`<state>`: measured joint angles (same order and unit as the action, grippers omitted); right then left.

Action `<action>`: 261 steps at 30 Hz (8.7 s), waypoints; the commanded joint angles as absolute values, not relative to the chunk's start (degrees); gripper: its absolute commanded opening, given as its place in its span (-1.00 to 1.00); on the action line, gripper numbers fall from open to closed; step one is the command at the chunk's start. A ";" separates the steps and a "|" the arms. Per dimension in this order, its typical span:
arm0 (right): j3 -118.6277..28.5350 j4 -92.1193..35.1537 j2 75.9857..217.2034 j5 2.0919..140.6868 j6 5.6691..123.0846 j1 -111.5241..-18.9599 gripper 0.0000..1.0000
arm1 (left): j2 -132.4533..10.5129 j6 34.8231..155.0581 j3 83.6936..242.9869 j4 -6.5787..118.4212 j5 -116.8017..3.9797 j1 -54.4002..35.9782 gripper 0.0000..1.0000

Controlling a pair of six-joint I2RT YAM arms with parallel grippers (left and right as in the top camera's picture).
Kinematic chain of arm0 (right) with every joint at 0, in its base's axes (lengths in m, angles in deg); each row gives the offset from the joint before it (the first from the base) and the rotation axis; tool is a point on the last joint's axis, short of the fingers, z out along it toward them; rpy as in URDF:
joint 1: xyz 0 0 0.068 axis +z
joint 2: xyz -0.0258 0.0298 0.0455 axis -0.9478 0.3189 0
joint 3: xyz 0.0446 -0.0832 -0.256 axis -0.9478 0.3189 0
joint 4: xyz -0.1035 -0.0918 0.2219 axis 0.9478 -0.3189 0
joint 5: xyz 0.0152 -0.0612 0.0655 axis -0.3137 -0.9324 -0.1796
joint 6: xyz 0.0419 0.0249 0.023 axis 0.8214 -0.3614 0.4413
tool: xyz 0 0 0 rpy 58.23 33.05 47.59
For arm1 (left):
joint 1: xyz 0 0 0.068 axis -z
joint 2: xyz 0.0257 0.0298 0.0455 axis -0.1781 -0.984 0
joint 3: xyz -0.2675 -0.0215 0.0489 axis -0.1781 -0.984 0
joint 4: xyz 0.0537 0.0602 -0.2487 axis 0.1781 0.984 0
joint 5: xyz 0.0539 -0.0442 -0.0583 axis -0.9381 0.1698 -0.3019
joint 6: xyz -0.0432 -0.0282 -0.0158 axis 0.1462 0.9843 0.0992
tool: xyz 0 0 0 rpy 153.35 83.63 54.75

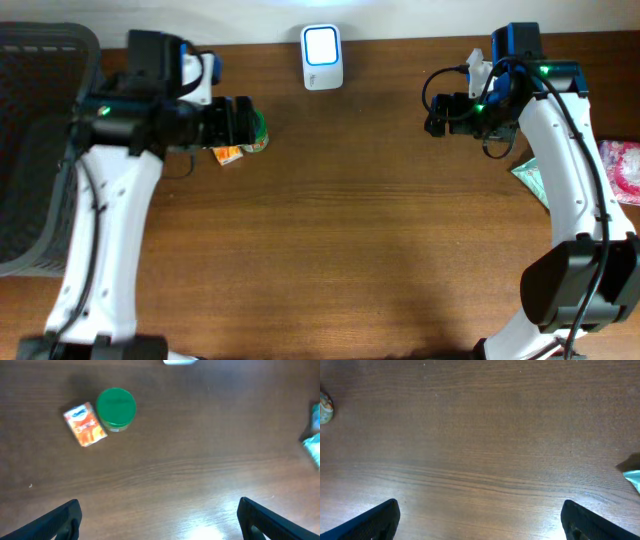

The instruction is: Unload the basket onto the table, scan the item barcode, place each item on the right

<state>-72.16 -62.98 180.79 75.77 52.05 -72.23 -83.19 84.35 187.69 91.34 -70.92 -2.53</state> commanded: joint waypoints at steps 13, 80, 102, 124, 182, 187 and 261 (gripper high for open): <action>-71.94 -62.87 181.10 74.85 52.40 -72.23 0.97 | -118.14 73.42 196.54 71.82 -90.75 2.73 0.98; -71.72 -54.61 196.61 62.61 64.73 -43.81 0.97 | -120.02 92.33 221.28 111.16 -92.67 -2.03 0.99; -97.62 -57.65 200.13 65.52 64.07 -52.20 0.12 | -120.02 92.33 221.28 111.16 -92.67 -2.03 0.98; -97.97 -63.95 200.59 138.13 97.51 -63.18 -0.01 | -120.02 92.33 221.28 111.16 -92.65 -2.07 0.98; -95.07 -65.24 210.25 65.30 73.25 -89.12 0.03 | -120.02 92.33 221.28 111.16 -92.67 -1.81 0.98; -93.84 -65.34 211.19 61.17 73.21 -88.81 0.11 | -120.02 92.33 221.28 111.16 -92.67 -1.81 0.98; -70.37 -89.74 169.10 57.50 70.41 -89.03 0.97 | -113.28 53.14 189.59 87.47 -33.09 8.74 -1.00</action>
